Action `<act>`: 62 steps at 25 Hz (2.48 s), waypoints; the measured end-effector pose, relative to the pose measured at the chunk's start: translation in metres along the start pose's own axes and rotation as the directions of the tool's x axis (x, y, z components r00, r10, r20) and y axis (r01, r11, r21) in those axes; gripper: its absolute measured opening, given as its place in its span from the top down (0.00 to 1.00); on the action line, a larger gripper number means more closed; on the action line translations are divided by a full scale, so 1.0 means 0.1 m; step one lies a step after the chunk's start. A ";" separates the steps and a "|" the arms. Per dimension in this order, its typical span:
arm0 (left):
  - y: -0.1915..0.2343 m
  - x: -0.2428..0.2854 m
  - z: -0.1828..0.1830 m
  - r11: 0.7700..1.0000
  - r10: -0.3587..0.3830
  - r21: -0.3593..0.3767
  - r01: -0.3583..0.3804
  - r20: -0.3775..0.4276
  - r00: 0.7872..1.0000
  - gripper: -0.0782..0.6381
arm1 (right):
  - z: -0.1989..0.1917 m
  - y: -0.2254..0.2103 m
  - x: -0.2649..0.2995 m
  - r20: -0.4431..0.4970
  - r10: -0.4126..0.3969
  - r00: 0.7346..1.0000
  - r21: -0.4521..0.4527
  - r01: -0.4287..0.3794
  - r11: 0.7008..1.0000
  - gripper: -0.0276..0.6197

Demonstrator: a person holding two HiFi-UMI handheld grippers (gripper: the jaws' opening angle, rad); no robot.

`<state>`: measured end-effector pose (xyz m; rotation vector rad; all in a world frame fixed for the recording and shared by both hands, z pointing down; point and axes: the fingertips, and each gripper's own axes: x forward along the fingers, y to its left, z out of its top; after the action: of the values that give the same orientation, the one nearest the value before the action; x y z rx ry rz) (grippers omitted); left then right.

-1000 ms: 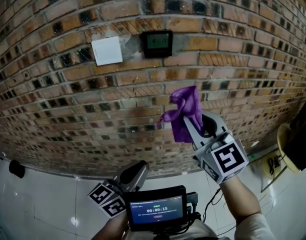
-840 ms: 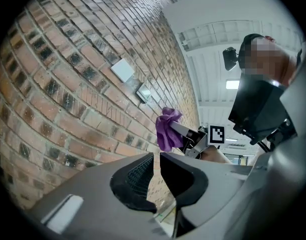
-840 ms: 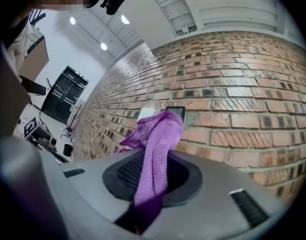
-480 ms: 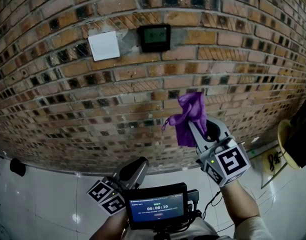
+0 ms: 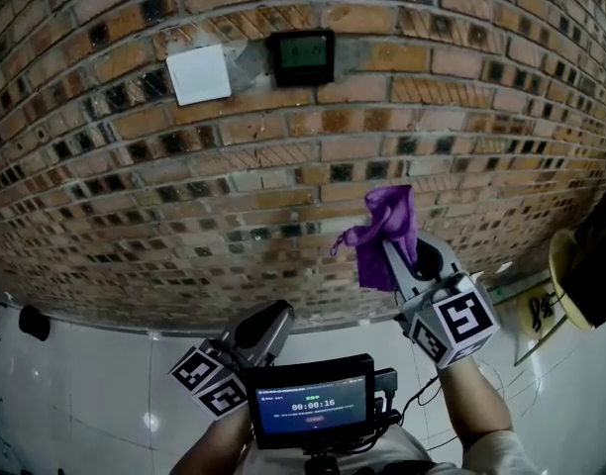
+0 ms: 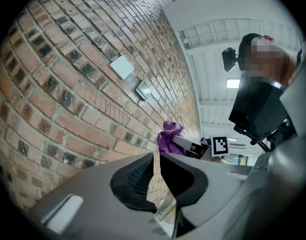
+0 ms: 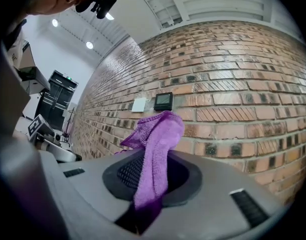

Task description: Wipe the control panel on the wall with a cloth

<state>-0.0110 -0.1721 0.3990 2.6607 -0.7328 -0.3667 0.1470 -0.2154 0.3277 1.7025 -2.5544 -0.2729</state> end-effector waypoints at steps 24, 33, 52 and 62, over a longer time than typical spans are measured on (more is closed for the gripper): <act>0.03 0.01 0.03 1.000 0.002 0.000 -0.002 0.015 1.000 0.84 | -0.21 0.05 -0.14 -0.072 -0.003 0.997 0.016 0.004 1.000 0.83; 0.04 -0.03 -0.02 1.000 0.010 -0.012 -0.010 0.009 1.000 0.84 | -0.36 0.20 -0.13 -0.106 0.030 0.994 0.001 -0.030 1.000 0.83; 0.06 -0.05 -0.06 1.000 0.017 -0.018 -0.016 0.004 1.000 0.84 | -0.48 0.34 -0.07 -0.131 0.066 0.989 -0.016 -0.069 0.997 0.83; 0.09 -0.04 -0.09 0.999 0.019 -0.028 -0.019 0.002 1.000 0.84 | -0.55 0.37 -0.06 -0.143 0.081 0.986 -0.022 -0.085 0.996 0.83</act>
<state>-0.0149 -0.1748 0.4107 2.6259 -0.7475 -0.3721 0.1240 -0.2024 0.3882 1.5419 -2.4985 -0.1754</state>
